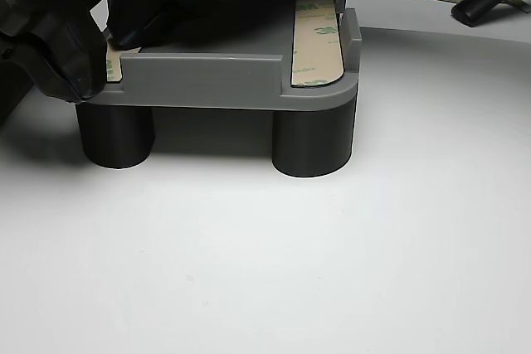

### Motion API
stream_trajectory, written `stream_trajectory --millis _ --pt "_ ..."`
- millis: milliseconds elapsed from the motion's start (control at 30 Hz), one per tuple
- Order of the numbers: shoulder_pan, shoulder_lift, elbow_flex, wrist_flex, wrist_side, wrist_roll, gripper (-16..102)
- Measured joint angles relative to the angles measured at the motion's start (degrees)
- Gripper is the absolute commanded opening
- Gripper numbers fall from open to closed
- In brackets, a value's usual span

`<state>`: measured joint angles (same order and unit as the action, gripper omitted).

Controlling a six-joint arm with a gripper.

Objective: Peel off protective film from adhesive tape.

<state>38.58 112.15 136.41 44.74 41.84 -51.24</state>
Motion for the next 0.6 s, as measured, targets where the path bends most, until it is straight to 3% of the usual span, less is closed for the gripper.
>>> stream_trajectory --millis 600 --pt "0.35 -0.35 -0.62 0.44 0.26 0.70 -11"
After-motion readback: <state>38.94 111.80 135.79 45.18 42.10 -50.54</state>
